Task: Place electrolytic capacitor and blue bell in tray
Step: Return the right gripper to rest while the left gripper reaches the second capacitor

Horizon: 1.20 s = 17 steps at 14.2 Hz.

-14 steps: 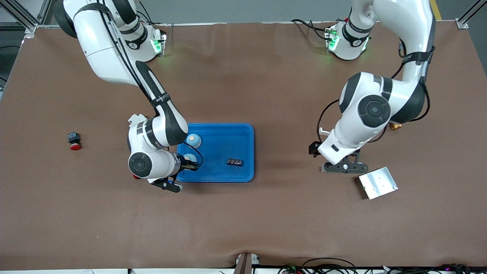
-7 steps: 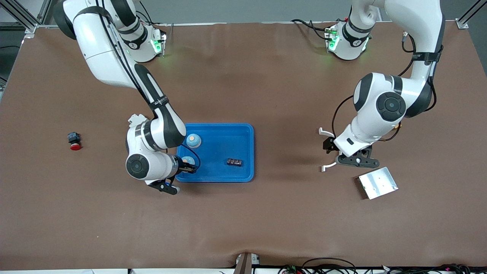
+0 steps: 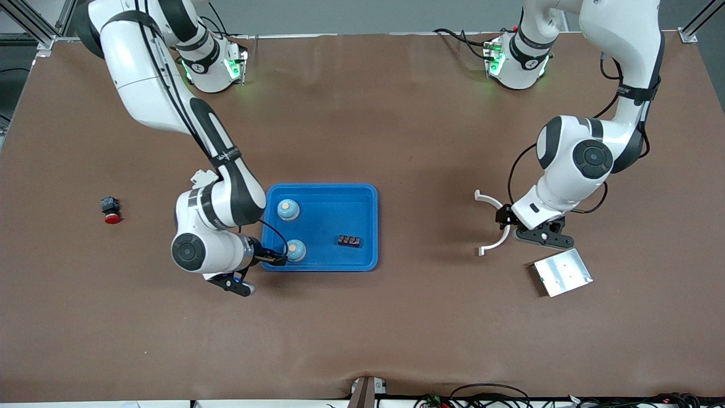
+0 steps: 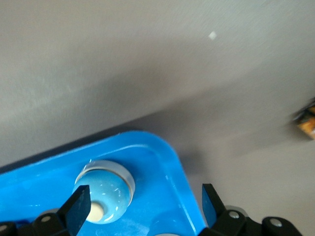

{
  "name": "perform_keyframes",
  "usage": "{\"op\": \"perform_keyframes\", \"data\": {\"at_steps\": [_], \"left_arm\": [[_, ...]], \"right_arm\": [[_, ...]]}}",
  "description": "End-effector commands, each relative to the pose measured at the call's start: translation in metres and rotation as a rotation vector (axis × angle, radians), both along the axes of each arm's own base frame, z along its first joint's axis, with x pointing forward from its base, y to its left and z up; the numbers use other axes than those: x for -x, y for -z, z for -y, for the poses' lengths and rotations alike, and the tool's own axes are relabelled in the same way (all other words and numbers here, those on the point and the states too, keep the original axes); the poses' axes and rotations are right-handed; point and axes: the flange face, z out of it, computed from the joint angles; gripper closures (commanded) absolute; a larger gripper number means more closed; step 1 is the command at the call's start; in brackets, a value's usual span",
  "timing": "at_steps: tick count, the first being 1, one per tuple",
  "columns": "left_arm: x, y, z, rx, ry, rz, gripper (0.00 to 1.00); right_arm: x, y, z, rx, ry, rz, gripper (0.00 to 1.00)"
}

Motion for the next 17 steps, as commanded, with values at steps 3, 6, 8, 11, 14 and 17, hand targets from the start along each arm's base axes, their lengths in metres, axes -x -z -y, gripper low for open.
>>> {"op": "perform_keyframes", "data": {"at_steps": [3, 6, 8, 11, 14, 17], "left_arm": [[-0.002, 0.03, -0.039, -0.018, 0.027, 0.021, 0.0], [0.001, 0.05, -0.044, -0.028, 0.03, -0.005, 0.0], [0.006, 0.063, -0.05, -0.031, 0.02, -0.017, 0.0], [0.012, 0.079, -0.053, -0.037, 0.017, -0.039, 0.0], [0.02, 0.089, -0.056, -0.041, 0.013, -0.062, 0.0], [0.025, 0.094, -0.058, -0.042, 0.011, -0.076, 0.0]], "right_arm": [[-0.013, -0.069, 0.071, 0.033, -0.08, 0.037, 0.0], [-0.013, -0.128, 0.134, 0.025, -0.073, 0.049, 0.0], [-0.013, -0.17, 0.181, 0.081, -0.078, 0.106, 0.0], [-0.002, -0.24, 0.243, 0.119, -0.137, 0.202, 0.0], [0.025, -0.293, 0.299, 0.105, -0.184, 0.221, 0.0], [0.056, -0.336, 0.314, 0.104, -0.182, 0.247, 0.0]]}}
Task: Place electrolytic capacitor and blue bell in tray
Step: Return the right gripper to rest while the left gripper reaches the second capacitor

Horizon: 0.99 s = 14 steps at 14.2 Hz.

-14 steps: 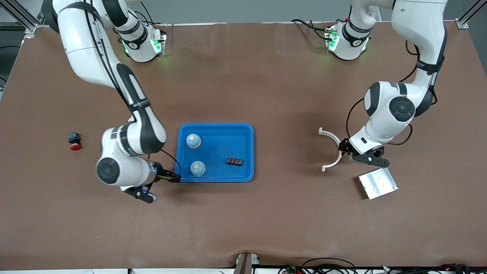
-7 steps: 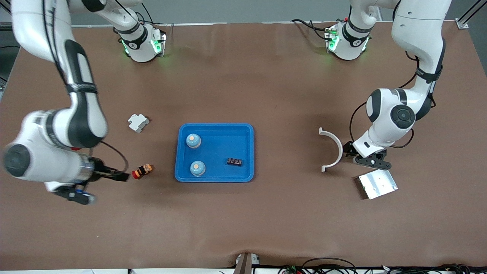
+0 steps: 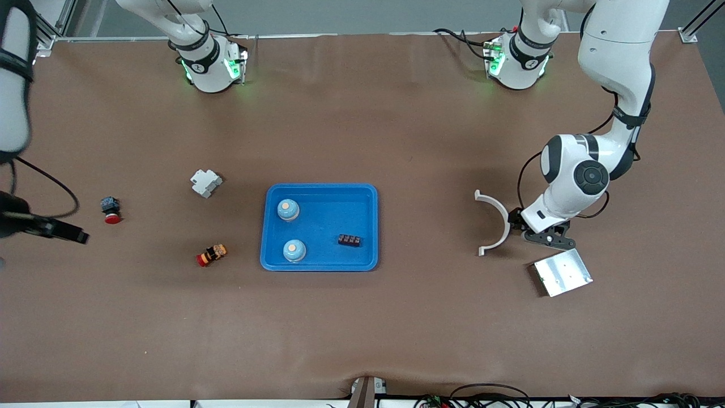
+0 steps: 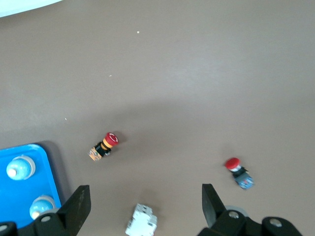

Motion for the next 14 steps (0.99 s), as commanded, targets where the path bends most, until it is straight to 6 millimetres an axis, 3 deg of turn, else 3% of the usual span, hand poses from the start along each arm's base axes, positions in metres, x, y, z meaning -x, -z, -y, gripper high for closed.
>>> {"op": "perform_keyframes", "data": {"at_steps": [1, 3, 5, 7, 9, 10, 13, 14], "left_arm": [[0.004, 0.0, -0.012, 0.003, -0.004, 0.008, 0.0], [0.006, 0.003, -0.019, 0.003, -0.017, -0.001, 0.02], [0.009, 0.005, -0.027, 0.003, -0.033, -0.008, 0.22], [0.011, 0.006, -0.027, 0.003, -0.046, -0.012, 0.41], [0.012, 0.008, -0.027, 0.002, -0.053, -0.014, 0.45], [0.013, 0.009, -0.028, 0.003, -0.057, -0.017, 0.52], [0.013, 0.007, -0.026, 0.007, -0.154, -0.016, 1.0], [0.011, 0.004, -0.025, 0.01, -0.227, -0.009, 1.0]], "right_arm": [[0.032, -0.033, 0.004, 0.006, -0.008, 0.023, 0.0], [0.044, -0.039, 0.007, 0.03, -0.023, 0.023, 0.0], [0.044, -0.042, 0.002, 0.099, -0.132, 0.02, 0.0], [0.048, -0.061, -0.023, 0.102, -0.228, 0.054, 0.0], [0.051, -0.068, -0.031, 0.103, -0.234, 0.069, 0.0], [0.052, -0.07, -0.031, 0.099, -0.227, 0.074, 0.0], [0.062, -0.094, -0.028, 0.11, -0.224, 0.122, 0.0], [0.063, -0.101, -0.028, 0.114, -0.22, 0.143, 0.0]]}}
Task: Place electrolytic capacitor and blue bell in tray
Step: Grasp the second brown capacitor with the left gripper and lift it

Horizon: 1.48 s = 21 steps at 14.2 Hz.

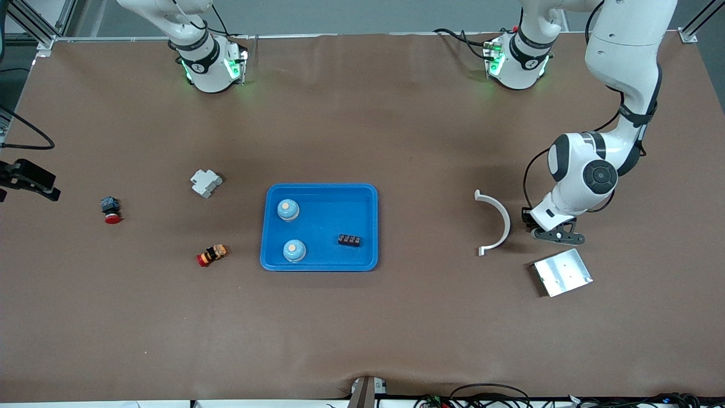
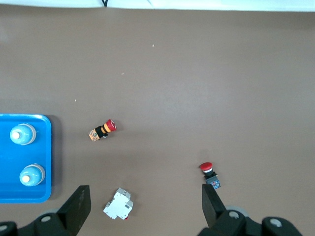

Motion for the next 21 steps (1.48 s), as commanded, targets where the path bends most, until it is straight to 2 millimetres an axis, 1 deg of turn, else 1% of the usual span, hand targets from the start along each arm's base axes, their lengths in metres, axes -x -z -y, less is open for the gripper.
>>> {"op": "perform_keyframes", "data": {"at_steps": [1, 2, 4, 6, 7, 8, 9, 11, 12, 14, 15, 16, 17, 18, 19, 20, 21], "left_arm": [[-0.001, -0.01, 0.005, 0.011, -0.165, 0.028, 1.0], [-0.003, -0.014, 0.008, 0.015, -0.215, 0.034, 1.0], [-0.008, -0.025, 0.01, 0.031, -0.385, 0.042, 1.0], [-0.013, -0.04, 0.017, 0.039, -0.479, 0.032, 1.0], [-0.019, -0.049, 0.022, 0.039, -0.537, 0.008, 1.0], [-0.024, -0.059, 0.028, 0.034, -0.581, -0.014, 1.0], [-0.032, -0.078, 0.041, 0.044, -0.605, -0.018, 1.0], [-0.046, -0.113, 0.059, 0.058, -0.754, -0.022, 1.0], [-0.052, -0.13, 0.08, 0.064, -0.819, -0.035, 1.0], [-0.064, -0.164, 0.111, 0.067, -0.961, -0.055, 1.0], [-0.068, -0.179, 0.132, 0.074, -1.021, -0.062, 1.0], [-0.069, -0.19, 0.152, 0.082, -1.085, -0.065, 1.0], [-0.07, -0.195, 0.17, 0.089, -1.135, -0.061, 1.0], [-0.067, -0.198, 0.194, 0.095, -1.162, -0.057, 1.0], [-0.065, -0.195, 0.21, 0.092, -1.2, -0.058, 1.0], [-0.065, -0.199, 0.224, 0.1, -1.253, -0.054, 1.0], [-0.067, -0.197, 0.238, 0.099, -1.3, -0.05, 1.0]], "right_arm": [[0.018, -0.025, 0.003, 0.015, -0.008, 0.053, 0.0], [0.019, -0.027, 0.004, 0.014, -0.006, 0.056, 0.0], [0.022, -0.029, 0.01, -0.008, 0.006, 0.049, 0.0], [0.026, -0.028, 0.012, -0.016, 0.013, 0.02, 0.0], [0.026, -0.03, 0.01, -0.017, 0.01, 0.018, 0.0], [0.026, -0.027, 0.01, -0.021, 0.01, -0.003, 0.0], [0.029, -0.03, 0.007, -0.022, 0.006, -0.025, 0.0], [0.032, -0.042, 0.006, -0.017, 0.005, -0.027, 0.0], [0.032, -0.041, 0.006, -0.016, 0.005, -0.03, 0.0], [0.032, -0.041, 0.006, -0.018, 0.006, -0.03, 0.0], [0.032, -0.041, 0.006, -0.018, 0.005, -0.031, 0.0], [0.032, -0.041, 0.005, -0.01, 0.004, -0.032, 0.0], [0.032, -0.041, 0.005, -0.009, 0.003, -0.032, 0.0], [0.031, -0.04, 0.006, -0.012, 0.005, -0.032, 0.0], [0.032, -0.041, 0.006, -0.018, 0.005, -0.03, 0.0], [0.031, -0.041, 0.004, -0.018, 0.003, -0.03, 0.0], [0.031, -0.041, 0.001, -0.016, -0.001, -0.03, 0.0]]}}
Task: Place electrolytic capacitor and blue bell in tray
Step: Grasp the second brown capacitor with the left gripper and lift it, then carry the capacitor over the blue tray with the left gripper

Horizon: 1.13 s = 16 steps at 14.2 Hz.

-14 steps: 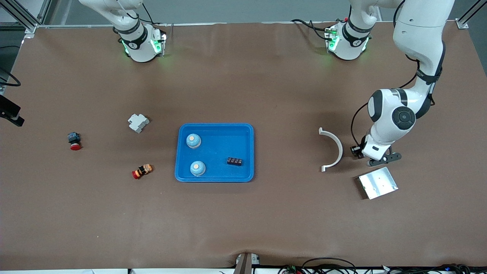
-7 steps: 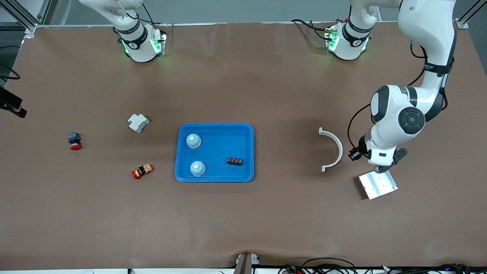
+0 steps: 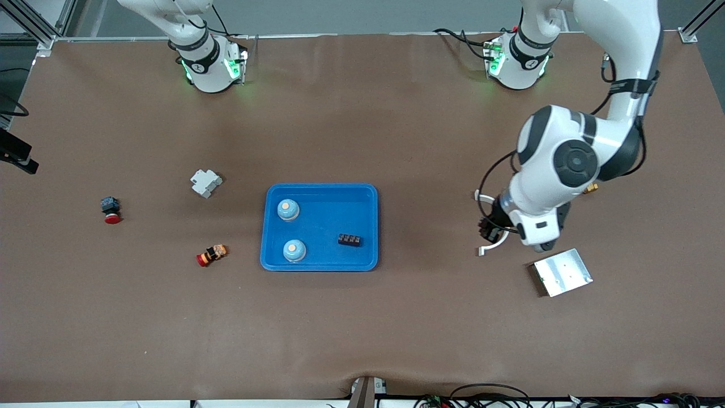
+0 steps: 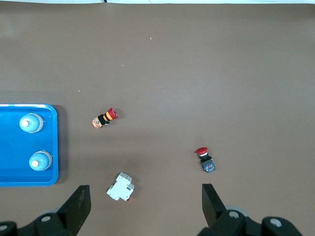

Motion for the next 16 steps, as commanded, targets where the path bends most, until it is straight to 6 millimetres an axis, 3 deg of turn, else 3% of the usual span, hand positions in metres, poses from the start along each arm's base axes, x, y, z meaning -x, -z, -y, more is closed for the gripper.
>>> {"op": "perform_keyframes", "data": {"at_steps": [1, 4, 9, 16], "left_arm": [[-0.008, 0.007, 0.038, -0.003, -0.1, -0.028, 1.0], [-0.009, 0.023, 0.087, -0.021, -0.216, -0.052, 1.0], [0.012, 0.062, 0.158, -0.063, -0.384, -0.074, 1.0], [0.056, 0.087, 0.227, -0.063, -0.52, -0.069, 1.0]], "right_arm": [[0.003, -0.005, -0.003, -0.005, -0.014, 0.001, 0.0], [0.004, -0.005, 0.002, 0.007, -0.008, -0.002, 0.0], [0.004, -0.005, 0.004, 0.006, -0.005, -0.002, 0.0], [0.004, -0.004, 0.004, 0.004, -0.001, -0.005, 0.0]]}}
